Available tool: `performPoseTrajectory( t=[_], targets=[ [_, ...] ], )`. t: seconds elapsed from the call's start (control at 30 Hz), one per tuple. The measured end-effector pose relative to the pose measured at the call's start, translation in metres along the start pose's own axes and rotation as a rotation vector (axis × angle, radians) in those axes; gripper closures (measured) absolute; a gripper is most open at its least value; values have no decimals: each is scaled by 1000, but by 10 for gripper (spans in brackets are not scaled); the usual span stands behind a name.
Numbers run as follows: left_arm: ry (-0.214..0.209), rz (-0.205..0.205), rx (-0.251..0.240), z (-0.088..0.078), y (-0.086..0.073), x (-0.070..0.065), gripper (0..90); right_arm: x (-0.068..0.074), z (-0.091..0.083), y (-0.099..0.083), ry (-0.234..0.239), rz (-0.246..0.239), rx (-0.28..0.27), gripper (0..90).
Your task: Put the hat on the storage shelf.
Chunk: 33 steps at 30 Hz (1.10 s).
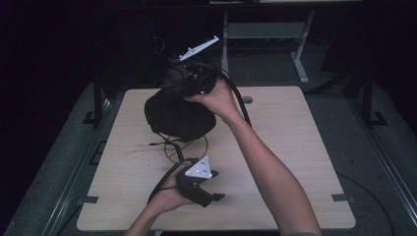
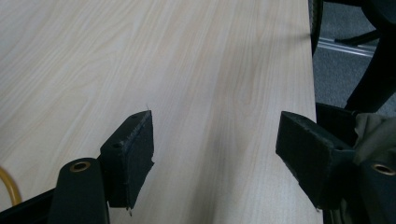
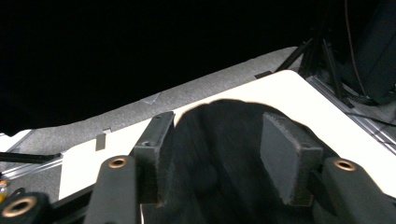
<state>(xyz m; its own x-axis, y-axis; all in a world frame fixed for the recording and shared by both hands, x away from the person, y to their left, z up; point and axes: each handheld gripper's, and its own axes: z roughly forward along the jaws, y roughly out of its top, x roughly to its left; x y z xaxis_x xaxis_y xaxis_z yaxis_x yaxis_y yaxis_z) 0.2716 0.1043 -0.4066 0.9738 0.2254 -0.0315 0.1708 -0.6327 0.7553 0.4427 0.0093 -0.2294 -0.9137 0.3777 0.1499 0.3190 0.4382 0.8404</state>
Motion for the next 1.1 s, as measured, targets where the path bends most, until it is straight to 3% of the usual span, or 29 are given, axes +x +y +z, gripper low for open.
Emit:
performPoseTrajectory(
  t=[0.37, 1.1],
  targets=[
    [25, -16, -16, -3, -2, 1, 276, -7, -29, -22, -17, 29, -27, 380],
    [55, -39, -49, -5, -4, 4, 260, -13, -59, -51, -1, 58, -63, 363]
  ],
)
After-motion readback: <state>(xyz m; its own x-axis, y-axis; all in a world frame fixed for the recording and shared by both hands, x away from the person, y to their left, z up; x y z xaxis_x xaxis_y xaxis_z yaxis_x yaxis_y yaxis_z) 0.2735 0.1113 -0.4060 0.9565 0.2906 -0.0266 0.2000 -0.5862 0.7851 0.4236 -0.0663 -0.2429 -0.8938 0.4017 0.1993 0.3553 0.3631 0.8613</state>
